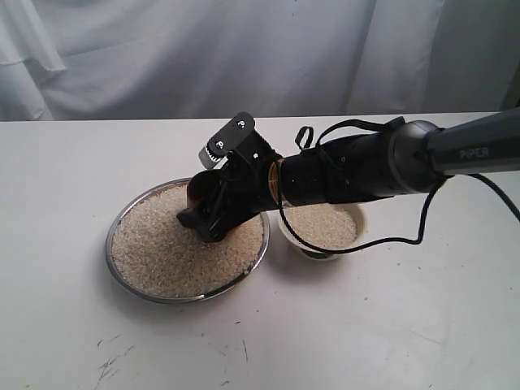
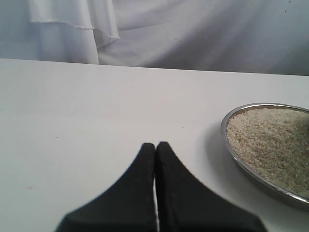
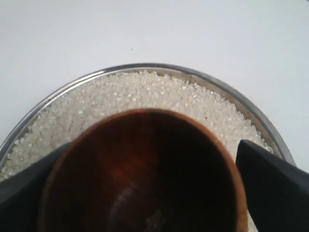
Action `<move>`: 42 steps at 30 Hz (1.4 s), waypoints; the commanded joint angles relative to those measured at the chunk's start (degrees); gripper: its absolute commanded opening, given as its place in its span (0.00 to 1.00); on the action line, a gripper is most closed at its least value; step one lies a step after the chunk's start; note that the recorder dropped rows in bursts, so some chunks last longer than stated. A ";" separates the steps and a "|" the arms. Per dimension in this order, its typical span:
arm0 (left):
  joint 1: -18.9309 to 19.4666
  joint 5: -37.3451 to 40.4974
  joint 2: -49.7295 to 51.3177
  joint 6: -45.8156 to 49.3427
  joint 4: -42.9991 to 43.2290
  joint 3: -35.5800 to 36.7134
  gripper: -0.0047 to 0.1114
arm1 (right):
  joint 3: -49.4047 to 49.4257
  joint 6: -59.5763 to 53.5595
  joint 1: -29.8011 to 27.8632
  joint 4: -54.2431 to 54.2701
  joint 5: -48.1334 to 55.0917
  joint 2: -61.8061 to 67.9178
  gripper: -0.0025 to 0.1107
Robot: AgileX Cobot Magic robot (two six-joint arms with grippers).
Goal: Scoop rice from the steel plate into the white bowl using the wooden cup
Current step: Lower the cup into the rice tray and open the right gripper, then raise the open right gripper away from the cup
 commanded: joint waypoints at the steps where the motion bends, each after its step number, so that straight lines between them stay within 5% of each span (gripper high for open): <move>1: 0.11 -0.40 -0.24 -0.04 -0.06 0.28 0.04 | -2.40 0.61 0.17 0.71 -1.74 -0.21 0.72; 25: 0.11 -0.40 -0.24 -0.04 -0.06 0.28 0.04 | -3.20 0.71 -1.14 0.61 -5.11 -2.23 0.72; 33: 0.11 -0.40 -0.24 -0.04 -0.06 0.28 0.04 | -3.09 24.78 -6.52 -23.09 -5.46 -13.49 0.68; 42: 0.11 -0.40 -0.24 -0.04 -0.06 0.28 0.04 | 3.84 28.38 -8.77 -23.91 -6.97 -20.59 0.55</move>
